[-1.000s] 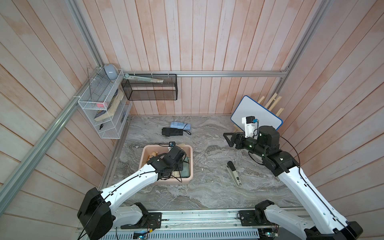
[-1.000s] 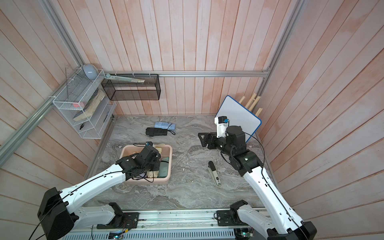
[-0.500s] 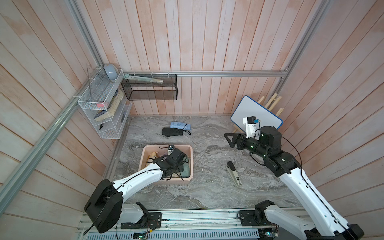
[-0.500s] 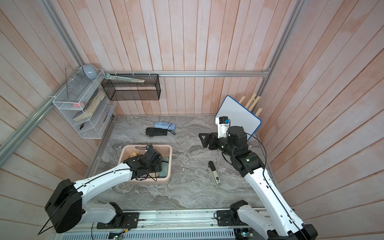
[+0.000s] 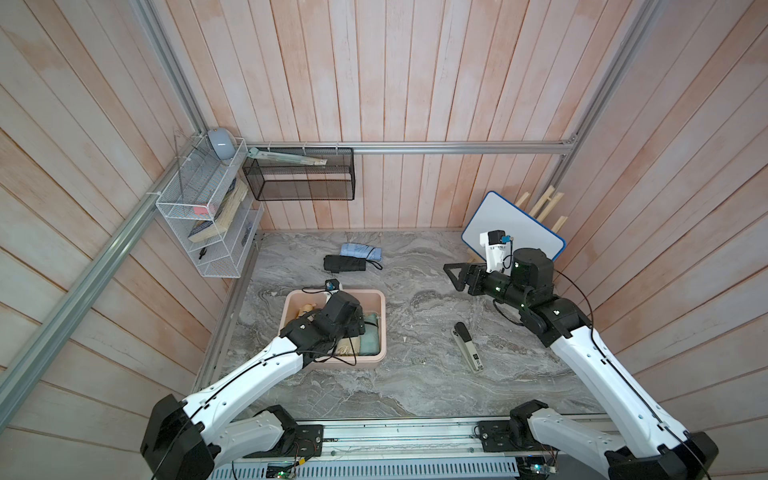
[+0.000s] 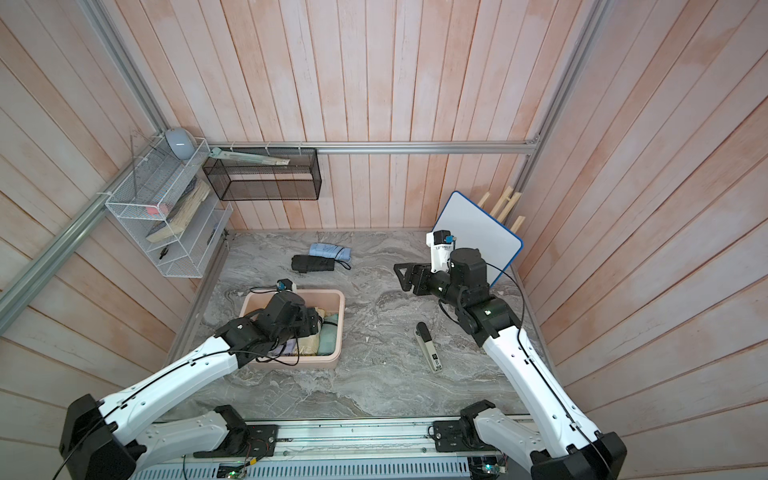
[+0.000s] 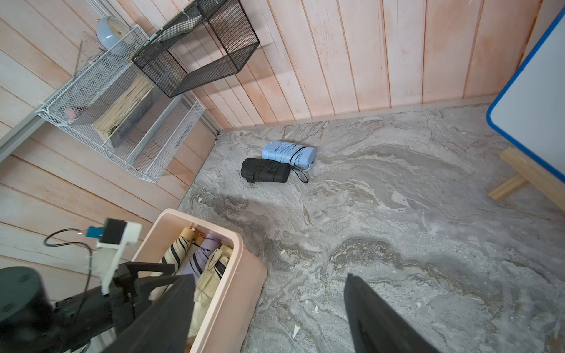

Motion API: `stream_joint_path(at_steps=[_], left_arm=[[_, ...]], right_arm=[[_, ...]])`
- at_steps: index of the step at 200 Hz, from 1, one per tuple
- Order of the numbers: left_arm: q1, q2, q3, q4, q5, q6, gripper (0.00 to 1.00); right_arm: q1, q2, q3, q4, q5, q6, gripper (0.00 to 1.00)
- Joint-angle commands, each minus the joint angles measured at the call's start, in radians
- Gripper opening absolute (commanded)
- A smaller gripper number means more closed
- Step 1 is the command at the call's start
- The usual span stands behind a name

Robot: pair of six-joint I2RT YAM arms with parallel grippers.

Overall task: Put the umbrella into the storage box
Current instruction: Place the umbrella in the storage box, then pick up the umbrella from the center of the board.

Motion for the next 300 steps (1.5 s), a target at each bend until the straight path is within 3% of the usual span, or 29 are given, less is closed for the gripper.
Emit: stream_joint_path(at_steps=[1,65,136,189,236,264,300], left_arm=[[0.023,-0.084,0.053,0.0,-0.052,0.037,0.83],[0.142,-0.244,0.063,0.161,-0.012,0.19,0.85],[0.248,-0.232,0.074,0.342,0.003,0.274,0.86],[0.395,-0.046,0.168,0.353,0.142,0.394,0.86],[0.549,0.174,0.278,0.331,0.274,0.3,0.86],[0.594,0.288,0.306,0.361,0.307,0.226,0.84],[0.642,0.45,0.338,0.427,0.381,0.188,0.83]], right_arm=[[-0.003,0.051,0.007,0.107,-0.026,0.081,0.81],[0.038,0.306,0.0,0.357,-0.018,0.269,0.77],[0.076,0.686,0.183,0.51,0.017,0.4,0.76],[0.084,0.95,0.415,0.498,-0.024,0.238,0.75],[0.09,1.053,0.516,0.474,-0.03,-0.226,0.74],[0.089,1.09,0.558,0.405,-0.009,-0.48,0.75],[0.058,1.092,0.541,0.422,-0.018,-0.474,0.75]])
